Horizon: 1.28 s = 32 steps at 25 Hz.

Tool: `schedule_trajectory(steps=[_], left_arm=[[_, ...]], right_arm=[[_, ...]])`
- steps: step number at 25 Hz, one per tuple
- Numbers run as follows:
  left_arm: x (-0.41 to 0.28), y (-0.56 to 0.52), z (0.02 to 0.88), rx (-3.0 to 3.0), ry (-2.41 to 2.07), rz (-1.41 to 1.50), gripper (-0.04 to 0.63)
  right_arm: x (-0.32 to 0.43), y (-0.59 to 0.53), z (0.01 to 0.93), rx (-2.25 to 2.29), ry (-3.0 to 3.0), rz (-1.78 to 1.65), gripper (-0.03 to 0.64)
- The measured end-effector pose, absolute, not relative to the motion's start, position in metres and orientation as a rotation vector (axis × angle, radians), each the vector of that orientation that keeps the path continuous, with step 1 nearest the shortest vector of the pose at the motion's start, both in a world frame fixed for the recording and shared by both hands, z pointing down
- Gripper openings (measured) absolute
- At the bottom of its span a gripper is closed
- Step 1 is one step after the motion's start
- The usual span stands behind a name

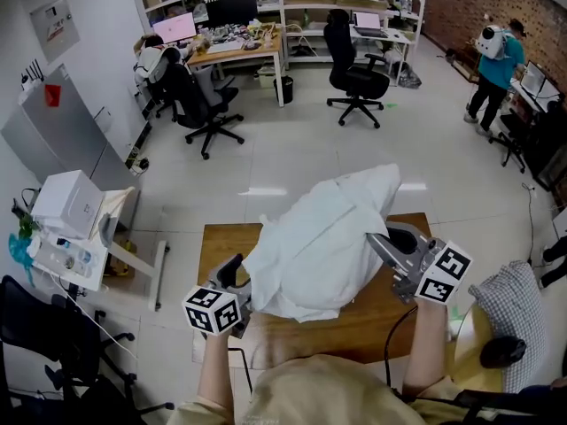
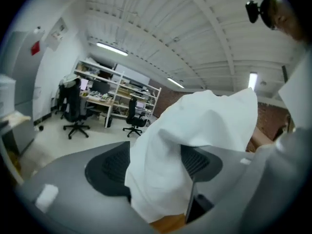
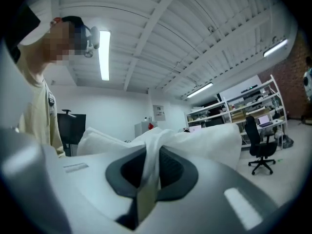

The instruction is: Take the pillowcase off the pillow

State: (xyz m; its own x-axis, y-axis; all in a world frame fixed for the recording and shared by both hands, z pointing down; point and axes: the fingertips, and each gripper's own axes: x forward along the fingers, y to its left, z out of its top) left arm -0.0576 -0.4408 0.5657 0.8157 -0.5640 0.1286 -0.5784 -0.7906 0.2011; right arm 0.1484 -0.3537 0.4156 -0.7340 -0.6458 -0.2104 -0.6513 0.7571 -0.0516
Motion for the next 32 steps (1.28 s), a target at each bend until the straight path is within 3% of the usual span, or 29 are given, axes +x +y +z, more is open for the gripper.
schedule_trajectory(steps=[4, 8, 12, 15, 25, 26, 29, 31, 32], left_arm=[[-0.041, -0.430, 0.536, 2.957, -0.673, 0.201, 0.410], [-0.066, -0.405, 0.507, 3.003, -0.433, 0.028, 0.493], [-0.080, -0.391, 0.429, 3.007, -0.317, -0.251, 0.505], [-0.064, -0.403, 0.397, 3.042, -0.396, -0.283, 0.503], [0.085, -0.451, 0.444, 2.911, -0.115, 0.121, 0.461], [0.096, -0.461, 0.457, 2.871, -0.104, 0.176, 0.434], [0.111, -0.487, 0.495, 2.765, -0.075, 0.293, 0.221], [0.111, -0.506, 0.508, 2.739, -0.160, 0.291, 0.017], [0.110, -0.520, 0.516, 2.735, -0.254, 0.300, 0.014]], right_arm=[[0.159, -0.345, 0.432, -1.057, 2.688, 0.040, 0.018], [0.172, -0.354, 0.438, -1.166, 2.638, -0.047, 0.018], [0.199, -0.360, 0.437, -1.244, 2.614, -0.096, 0.018], [0.203, -0.353, 0.438, -1.219, 2.628, -0.074, 0.018], [0.151, -0.335, 0.443, -1.121, 2.784, 0.083, 0.018], [0.144, -0.336, 0.443, -1.116, 2.799, 0.096, 0.018], [0.127, -0.343, 0.443, -1.131, 2.821, 0.100, 0.018], [0.119, -0.343, 0.443, -1.130, 2.845, 0.124, 0.017], [0.116, -0.338, 0.443, -1.101, 2.865, 0.152, 0.016]])
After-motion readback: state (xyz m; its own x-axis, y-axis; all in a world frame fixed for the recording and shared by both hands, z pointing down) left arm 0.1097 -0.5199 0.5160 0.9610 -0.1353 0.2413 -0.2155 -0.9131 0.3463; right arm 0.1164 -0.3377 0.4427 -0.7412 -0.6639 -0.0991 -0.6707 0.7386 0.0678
